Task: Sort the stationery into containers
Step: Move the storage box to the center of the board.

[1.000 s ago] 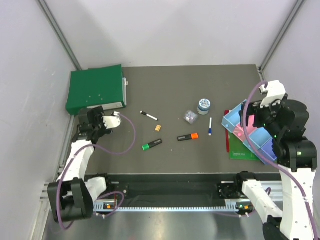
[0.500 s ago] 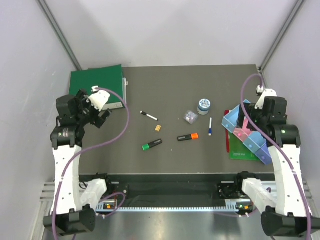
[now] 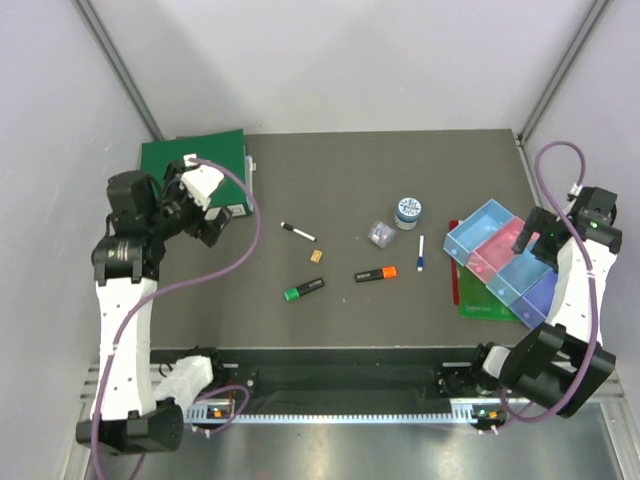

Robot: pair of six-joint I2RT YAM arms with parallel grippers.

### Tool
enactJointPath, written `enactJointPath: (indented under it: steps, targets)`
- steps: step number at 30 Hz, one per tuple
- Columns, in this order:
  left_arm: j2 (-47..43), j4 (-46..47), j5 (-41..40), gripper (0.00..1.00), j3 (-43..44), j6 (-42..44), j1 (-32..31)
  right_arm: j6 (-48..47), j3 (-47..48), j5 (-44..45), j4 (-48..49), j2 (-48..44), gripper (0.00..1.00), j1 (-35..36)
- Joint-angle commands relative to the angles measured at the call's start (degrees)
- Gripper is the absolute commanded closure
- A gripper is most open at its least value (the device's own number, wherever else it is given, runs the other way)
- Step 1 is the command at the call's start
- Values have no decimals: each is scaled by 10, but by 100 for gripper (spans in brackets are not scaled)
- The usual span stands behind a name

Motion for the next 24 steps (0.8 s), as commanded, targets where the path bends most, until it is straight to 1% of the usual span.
enactJointPath:
  steps: [1,2,3,5,8,15,18,19,24]
  targets:
    - [35,58,3,1,17,-42,-47,-9,39,-19,18,-2,5,-27]
    - [39,67,-9,1,15,-44,-80,-6,38,-19,19,-2,5,-27]
    - [45,72,-34,1,14,-44,-94,-2,35,-23,22,-2,6,-28]
    - [50,82,-56,1,12,-45,-126,8,30,-29,34,-3,9,-27]
    - [52,89,-76,1,4,-45,-145,13,22,-41,45,3,14,-28]
    - [36,79,-106,1,-13,-31,-164,26,-8,-44,95,34,22,-26]
    - [35,66,-117,1,-9,-23,-166,31,-21,-48,117,53,25,-26]
    - [35,63,-121,1,-3,-21,-167,33,-24,-50,129,58,27,-26]
    - [33,46,-141,1,7,-11,-167,36,-43,-44,169,83,31,-16]
